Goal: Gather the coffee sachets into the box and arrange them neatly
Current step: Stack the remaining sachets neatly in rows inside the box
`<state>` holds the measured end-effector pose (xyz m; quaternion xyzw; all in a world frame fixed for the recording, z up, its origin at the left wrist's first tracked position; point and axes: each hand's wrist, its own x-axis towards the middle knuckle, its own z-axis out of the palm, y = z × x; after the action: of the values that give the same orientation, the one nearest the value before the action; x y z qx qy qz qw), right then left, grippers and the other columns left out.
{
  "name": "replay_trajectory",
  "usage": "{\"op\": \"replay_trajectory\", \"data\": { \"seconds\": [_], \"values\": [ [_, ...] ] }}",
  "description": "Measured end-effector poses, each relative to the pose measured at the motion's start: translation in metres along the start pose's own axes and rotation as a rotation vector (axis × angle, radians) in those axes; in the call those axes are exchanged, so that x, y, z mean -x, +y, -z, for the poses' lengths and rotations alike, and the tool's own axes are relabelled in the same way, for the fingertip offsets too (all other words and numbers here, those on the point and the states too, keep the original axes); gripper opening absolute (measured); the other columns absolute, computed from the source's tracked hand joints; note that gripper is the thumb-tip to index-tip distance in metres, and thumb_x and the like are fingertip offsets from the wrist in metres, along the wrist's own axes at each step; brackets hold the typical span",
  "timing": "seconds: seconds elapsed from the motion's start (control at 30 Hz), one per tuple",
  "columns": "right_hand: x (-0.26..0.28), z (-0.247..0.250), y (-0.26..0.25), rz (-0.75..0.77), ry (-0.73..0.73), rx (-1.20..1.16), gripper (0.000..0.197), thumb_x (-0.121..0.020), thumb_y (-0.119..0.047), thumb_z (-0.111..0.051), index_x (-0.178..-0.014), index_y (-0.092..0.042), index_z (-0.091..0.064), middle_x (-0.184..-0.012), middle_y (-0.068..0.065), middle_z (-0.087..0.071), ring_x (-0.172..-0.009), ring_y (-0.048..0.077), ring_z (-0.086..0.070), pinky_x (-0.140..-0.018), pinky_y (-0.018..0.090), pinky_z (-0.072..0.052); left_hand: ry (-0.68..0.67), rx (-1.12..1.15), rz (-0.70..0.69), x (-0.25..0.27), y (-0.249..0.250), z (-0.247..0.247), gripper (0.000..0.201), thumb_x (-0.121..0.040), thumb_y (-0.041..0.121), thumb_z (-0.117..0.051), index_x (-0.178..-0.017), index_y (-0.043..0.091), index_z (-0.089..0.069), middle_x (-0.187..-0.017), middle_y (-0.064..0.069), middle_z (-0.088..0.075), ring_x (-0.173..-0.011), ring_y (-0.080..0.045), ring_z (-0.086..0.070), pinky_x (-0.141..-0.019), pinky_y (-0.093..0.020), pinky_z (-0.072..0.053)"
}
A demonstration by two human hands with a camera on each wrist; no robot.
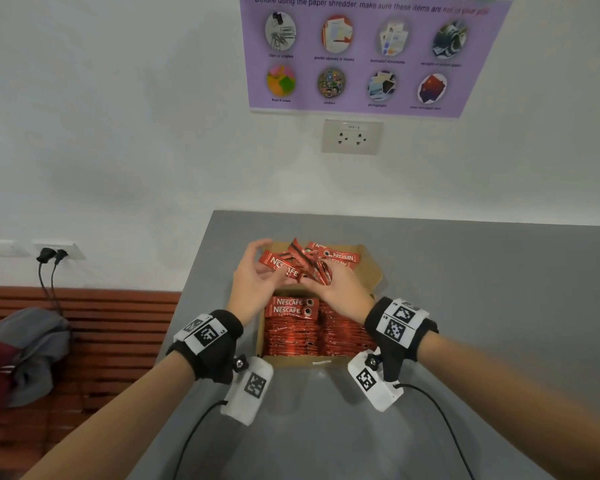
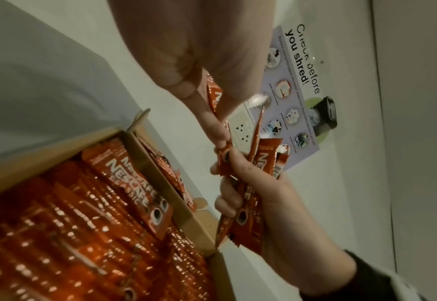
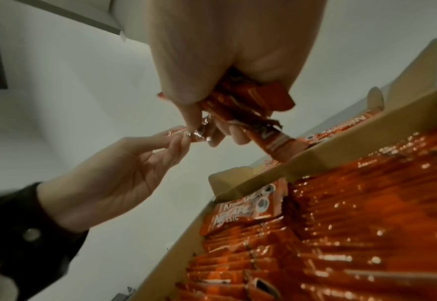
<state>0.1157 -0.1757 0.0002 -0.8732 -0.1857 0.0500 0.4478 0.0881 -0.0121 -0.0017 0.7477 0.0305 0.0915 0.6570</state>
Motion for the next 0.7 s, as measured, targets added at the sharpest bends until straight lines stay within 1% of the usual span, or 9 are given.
{"op": "replay_trajectory", "data": {
  "seconds": [0.1,0.17,0.23,0.3,0.37,0.43,0.5,0.57,0.7],
  "values": [
    [0.001,0.003,0.001,-0.009,-0.012,-0.001,0.015,-0.087,-0.016,-0.065,-0.100,-0.011,-0.063,-0.084,-0.012,-0.059,-0.072,-0.010,-0.051,-0.063,0.000,-0.037,-0.039,0.008,0.062,0.002,-0.004,0.001,0.006,-0.089,0.005,-0.058,-0.094,0.009,-0.059,-0.084,-0.003,-0.068,-0.067,-0.007,-0.069,-0.063,-0.020,-0.055],
    [0.000,0.009,0.001,-0.027,-0.058,0.011,0.010,-0.087,-0.016,-0.064,-0.096,-0.014,-0.061,-0.083,-0.012,-0.060,-0.071,-0.007,-0.053,-0.061,0.004,-0.038,-0.083,0.021,0.105,0.001,-0.008,0.004,0.010,-0.093,0.005,-0.052,-0.086,0.008,-0.058,-0.088,-0.003,-0.064,-0.072,-0.010,-0.068,-0.063,-0.016,-0.054],
    [-0.001,0.013,0.003,-0.062,-0.119,0.046,0.014,-0.087,-0.019,-0.065,-0.099,-0.013,-0.062,-0.091,-0.005,-0.065,-0.078,0.005,-0.059,-0.067,0.014,-0.042,-0.141,-0.166,0.112,-0.001,-0.013,0.011,0.012,-0.095,0.008,-0.048,-0.088,0.005,-0.057,-0.092,-0.002,-0.055,-0.083,-0.012,-0.059,-0.064,-0.007,-0.048],
    [0.000,0.013,0.007,-0.078,-0.179,0.100,0.017,-0.086,-0.019,-0.066,-0.100,-0.008,-0.064,-0.098,0.003,-0.069,-0.086,0.015,-0.063,-0.073,0.023,-0.048,-0.235,-0.348,0.108,-0.003,-0.018,0.020,0.015,-0.094,0.012,-0.051,-0.100,0.004,-0.062,-0.097,-0.003,-0.055,-0.090,-0.012,-0.053,-0.064,-0.004,-0.043],
    [0.003,0.010,0.010,-0.079,-0.218,0.135,0.020,-0.085,-0.018,-0.067,-0.100,-0.005,-0.065,-0.100,0.006,-0.069,-0.090,0.017,-0.064,-0.077,0.025,-0.049,-0.279,-0.494,0.088,-0.005,-0.020,0.026,0.018,-0.090,0.014,-0.060,-0.106,0.010,-0.065,-0.094,0.000,-0.061,-0.088,-0.010,-0.056,-0.064,-0.006,-0.040],
    [0.005,0.008,0.013,-0.091,-0.212,0.090,0.029,-0.083,-0.019,-0.070,-0.108,-0.007,-0.063,-0.105,0.000,-0.067,-0.092,0.011,-0.062,-0.074,0.015,-0.046,-0.253,-0.590,0.046,-0.006,-0.023,0.031,0.016,-0.085,0.019,-0.067,-0.101,0.022,-0.066,-0.086,0.005,-0.063,-0.083,-0.009,-0.059,-0.068,-0.014,-0.044],
    [0.006,0.006,0.016,-0.112,-0.204,0.078,0.032,-0.081,-0.019,-0.071,-0.110,-0.009,-0.062,-0.106,-0.001,-0.067,-0.090,0.008,-0.060,-0.072,0.012,-0.042,-0.293,-0.690,0.001,-0.007,-0.027,0.033,0.013,-0.082,0.024,-0.070,-0.093,0.028,-0.065,-0.087,0.010,-0.065,-0.086,-0.008,-0.061,-0.085,-0.031,-0.048],
    [0.008,0.003,0.019,-0.132,-0.231,0.121,0.026,-0.082,-0.020,-0.071,-0.104,-0.008,-0.063,-0.103,0.003,-0.068,-0.088,0.012,-0.062,-0.075,0.019,-0.045,-0.356,-0.785,-0.034,-0.005,-0.032,0.032,0.016,-0.079,0.029,-0.071,-0.095,0.028,-0.067,-0.093,0.014,-0.065,-0.093,-0.008,-0.060,-0.098,-0.043,-0.042],
    [0.009,-0.001,0.021,-0.160,-0.270,0.162,0.015,-0.084,-0.018,-0.068,-0.096,-0.011,-0.063,-0.100,0.006,-0.069,-0.080,0.011,-0.060,-0.067,0.015,-0.043,-0.438,-0.988,-0.116,0.002,-0.034,0.024,0.032,-0.078,0.037,-0.071,-0.108,0.026,-0.064,-0.112,0.012,-0.063,-0.109,-0.008,-0.052,-0.104,-0.036,-0.023]
  ]
}}
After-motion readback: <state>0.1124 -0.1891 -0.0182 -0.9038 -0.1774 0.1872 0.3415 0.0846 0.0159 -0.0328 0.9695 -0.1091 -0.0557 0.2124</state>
